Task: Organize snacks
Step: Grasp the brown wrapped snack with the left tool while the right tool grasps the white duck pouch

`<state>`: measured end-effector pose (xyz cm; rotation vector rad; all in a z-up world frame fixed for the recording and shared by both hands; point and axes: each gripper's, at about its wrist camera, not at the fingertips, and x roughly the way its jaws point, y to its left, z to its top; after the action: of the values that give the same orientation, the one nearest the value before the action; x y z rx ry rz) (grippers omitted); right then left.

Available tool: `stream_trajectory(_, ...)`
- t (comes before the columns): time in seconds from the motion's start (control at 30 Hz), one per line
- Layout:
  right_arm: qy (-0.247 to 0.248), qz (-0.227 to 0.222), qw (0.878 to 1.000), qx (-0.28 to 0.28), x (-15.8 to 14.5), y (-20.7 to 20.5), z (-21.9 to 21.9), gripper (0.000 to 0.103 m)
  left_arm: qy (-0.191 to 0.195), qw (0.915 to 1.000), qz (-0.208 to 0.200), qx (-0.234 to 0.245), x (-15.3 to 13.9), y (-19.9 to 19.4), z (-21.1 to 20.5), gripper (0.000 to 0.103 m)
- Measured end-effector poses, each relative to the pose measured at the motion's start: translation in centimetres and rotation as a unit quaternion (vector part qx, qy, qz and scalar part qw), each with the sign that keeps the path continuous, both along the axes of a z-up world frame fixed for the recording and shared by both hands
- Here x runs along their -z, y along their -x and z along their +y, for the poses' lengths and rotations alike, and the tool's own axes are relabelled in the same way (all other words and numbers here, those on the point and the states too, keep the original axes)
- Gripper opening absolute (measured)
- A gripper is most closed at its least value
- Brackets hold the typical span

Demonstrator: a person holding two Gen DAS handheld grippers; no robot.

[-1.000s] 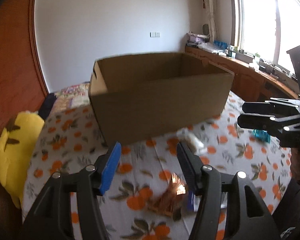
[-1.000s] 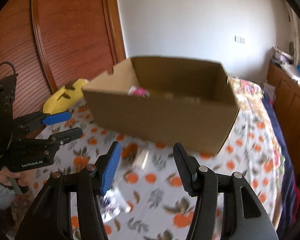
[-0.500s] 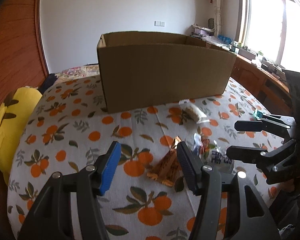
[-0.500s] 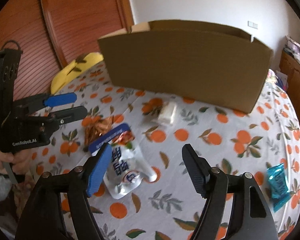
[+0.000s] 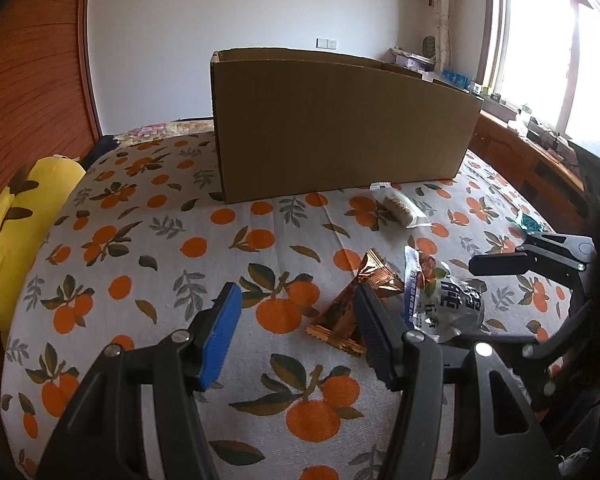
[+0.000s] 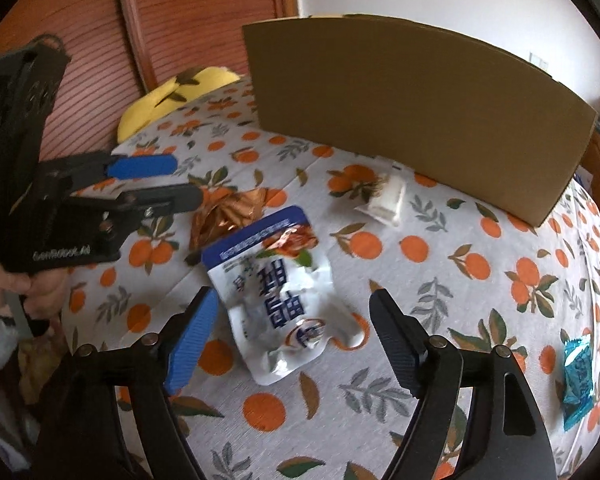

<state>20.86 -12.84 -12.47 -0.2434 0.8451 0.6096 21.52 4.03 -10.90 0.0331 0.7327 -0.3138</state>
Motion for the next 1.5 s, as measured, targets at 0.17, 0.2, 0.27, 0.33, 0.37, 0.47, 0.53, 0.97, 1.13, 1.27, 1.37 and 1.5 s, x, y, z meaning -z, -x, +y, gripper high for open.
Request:
stream_trajectory(0.17, 0.041, -0.007, 0.999, -0.011, 0.6, 0.3, 1.1, 0.081, -0.002, 1.0000, -0.006, 0.003, 0.0, 0.2, -0.2, 0.059)
stream_trajectory(0.2, 0.050, -0.009, 0.999, -0.007, 0.7, 0.2, 1.2, 0.081, -0.002, 1.0000, -0.007, 0.003, 0.0, 0.3, -0.2, 0.059)
stream_trajectory(0.27, 0.049, -0.003, 0.999, -0.003, 0.8, -0.2, 1.1, 0.082, -0.003, 1.0000, -0.005, 0.006, 0.1, 0.3, -0.2, 0.059)
stream_trajectory(0.33, 0.049, -0.001, 0.999, 0.002, 0.8, -0.7, 1.0, 0.082, -0.003, 1.0000, -0.005, 0.007, 0.0, 0.4, -0.3, 0.059)
stream_trajectory(0.37, 0.048, 0.000, 0.999, 0.005, 0.8, -0.9, 1.0, 0.082, -0.003, 0.9999, -0.005, 0.010, 0.0, 0.4, -0.3, 0.059)
stream_trajectory(0.47, 0.044, 0.002, 0.999, 0.013, 0.8, -1.3, 0.7, 0.080, -0.005, 0.9999, -0.001, 0.013, 0.1, 0.3, -0.5, 0.059)
stream_trajectory(0.53, 0.040, 0.002, 0.999, 0.009, 0.6, -1.1, 0.7, 0.063, -0.007, 0.9999, 0.001, 0.013, 0.2, 0.3, -0.6, 0.059)
stream_trajectory(0.97, 0.008, 0.015, 0.999, 0.039, 0.3, -0.6, -1.4, 0.060, -0.005, 0.9984, 0.021, 0.052, -0.1, -0.1, -1.8, 0.059)
stream_trajectory(1.13, 0.019, 0.002, 0.999, 0.041, 0.4, -0.3, -0.9, 0.060, -0.051, 0.9963, 0.027, 0.064, 0.1, -0.7, -3.4, 0.059)
stream_trajectory(1.27, 0.018, 0.000, 0.999, 0.042, 0.5, -0.3, -0.9, 0.060, -0.061, 0.9948, 0.037, 0.073, 0.2, -1.2, -4.0, 0.059)
stream_trajectory(1.37, 0.013, 0.001, 0.999, 0.043, 0.5, -0.3, -1.1, 0.060, -0.074, 0.9928, 0.056, 0.076, 0.7, -1.8, -4.4, 0.059)
stream_trajectory(1.5, 0.016, -0.001, 0.999, 0.044, 0.5, -0.3, -1.2, 0.060, -0.079, 0.9916, 0.065, 0.079, 1.1, -2.2, -4.5, 0.059)
